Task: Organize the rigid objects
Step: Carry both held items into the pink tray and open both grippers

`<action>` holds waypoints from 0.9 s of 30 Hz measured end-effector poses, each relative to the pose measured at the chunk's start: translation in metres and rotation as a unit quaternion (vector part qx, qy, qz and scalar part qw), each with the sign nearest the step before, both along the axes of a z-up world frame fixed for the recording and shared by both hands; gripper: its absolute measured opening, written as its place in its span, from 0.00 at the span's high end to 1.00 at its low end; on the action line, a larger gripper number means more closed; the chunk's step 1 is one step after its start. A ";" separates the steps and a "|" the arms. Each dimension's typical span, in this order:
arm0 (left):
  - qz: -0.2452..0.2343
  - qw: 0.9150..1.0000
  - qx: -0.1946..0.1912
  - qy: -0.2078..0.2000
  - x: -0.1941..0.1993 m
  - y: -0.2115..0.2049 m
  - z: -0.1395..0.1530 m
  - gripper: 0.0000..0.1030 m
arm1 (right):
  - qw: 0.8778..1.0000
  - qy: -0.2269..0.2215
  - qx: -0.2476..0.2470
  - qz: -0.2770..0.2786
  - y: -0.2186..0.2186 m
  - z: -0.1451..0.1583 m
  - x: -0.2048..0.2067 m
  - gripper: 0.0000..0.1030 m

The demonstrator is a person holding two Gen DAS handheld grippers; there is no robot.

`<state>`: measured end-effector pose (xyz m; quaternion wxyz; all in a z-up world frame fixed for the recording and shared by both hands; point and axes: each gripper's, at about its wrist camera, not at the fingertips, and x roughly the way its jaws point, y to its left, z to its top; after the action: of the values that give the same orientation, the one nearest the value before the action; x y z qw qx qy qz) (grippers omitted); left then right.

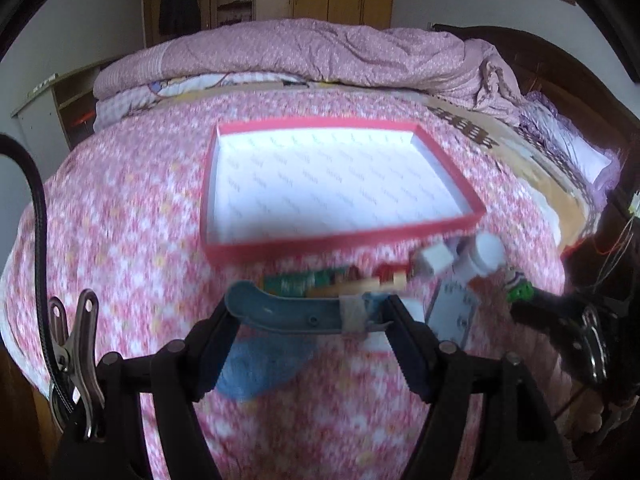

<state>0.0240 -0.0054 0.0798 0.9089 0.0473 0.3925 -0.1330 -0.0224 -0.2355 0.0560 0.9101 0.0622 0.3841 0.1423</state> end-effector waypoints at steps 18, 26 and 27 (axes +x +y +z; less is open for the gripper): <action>-0.003 1.000 -0.003 -0.002 0.074 -0.030 0.010 0.27 | 0.999 -0.034 0.004 0.010 0.003 0.035 0.075 0.78; -0.004 1.000 0.005 0.014 0.102 -0.042 -0.005 0.27 | 1.000 -0.011 0.011 0.010 0.005 0.026 0.112 0.78; -0.003 1.000 0.004 0.017 0.105 -0.043 -0.008 0.26 | 1.000 -0.009 0.010 0.009 0.005 0.025 0.115 0.78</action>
<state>0.1287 -0.0480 0.0723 0.9014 0.0501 0.4084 -0.1350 0.0925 -0.2300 0.0806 0.9116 0.0663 0.3749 0.1552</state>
